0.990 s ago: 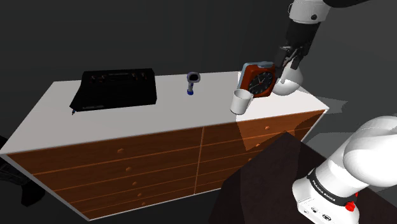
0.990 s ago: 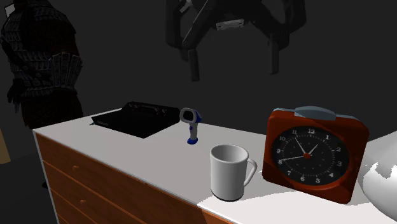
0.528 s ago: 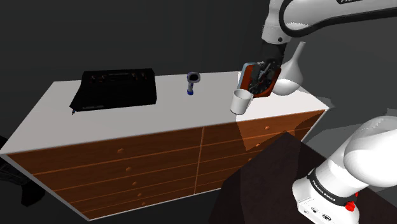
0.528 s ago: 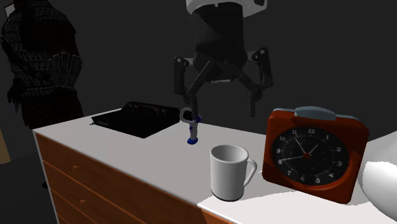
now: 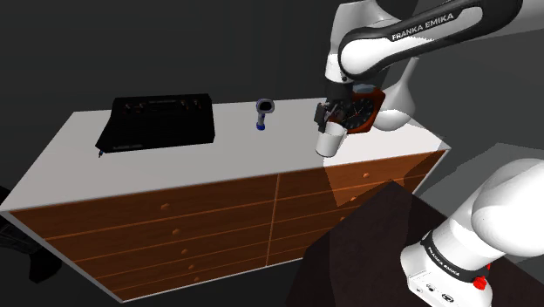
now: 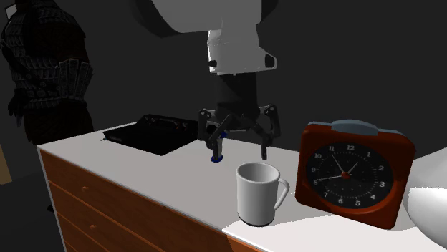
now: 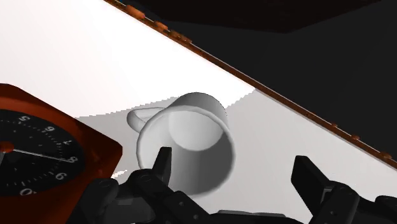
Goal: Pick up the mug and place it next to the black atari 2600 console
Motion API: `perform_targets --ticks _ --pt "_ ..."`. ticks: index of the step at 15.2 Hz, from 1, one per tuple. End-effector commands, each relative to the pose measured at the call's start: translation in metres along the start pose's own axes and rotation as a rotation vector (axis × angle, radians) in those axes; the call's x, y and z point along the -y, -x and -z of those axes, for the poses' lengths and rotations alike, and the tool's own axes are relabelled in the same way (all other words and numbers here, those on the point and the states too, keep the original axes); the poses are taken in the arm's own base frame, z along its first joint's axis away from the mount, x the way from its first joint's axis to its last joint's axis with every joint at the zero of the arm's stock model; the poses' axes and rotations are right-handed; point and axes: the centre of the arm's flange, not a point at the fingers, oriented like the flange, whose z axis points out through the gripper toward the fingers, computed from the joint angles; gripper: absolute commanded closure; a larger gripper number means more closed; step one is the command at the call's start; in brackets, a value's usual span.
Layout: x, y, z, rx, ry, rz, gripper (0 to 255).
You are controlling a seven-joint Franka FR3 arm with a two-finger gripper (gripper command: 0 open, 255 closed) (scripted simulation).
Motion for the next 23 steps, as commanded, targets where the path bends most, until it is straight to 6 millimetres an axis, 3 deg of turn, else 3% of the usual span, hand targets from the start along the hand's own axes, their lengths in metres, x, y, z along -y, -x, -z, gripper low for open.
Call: perform_targets --ticks 1,9,16,17,23 --pt "0.004 -0.015 -0.014 -0.002 -0.003 0.010 0" --pt "0.004 -0.015 -0.054 -0.002 -0.003 0.010 0" --pt "0.004 -0.015 -0.054 -0.002 -0.003 0.010 0" --pt "0.004 -0.015 -0.054 -0.002 -0.003 0.010 255" --pt "0.004 -0.015 -0.054 -0.002 -0.003 0.010 255"
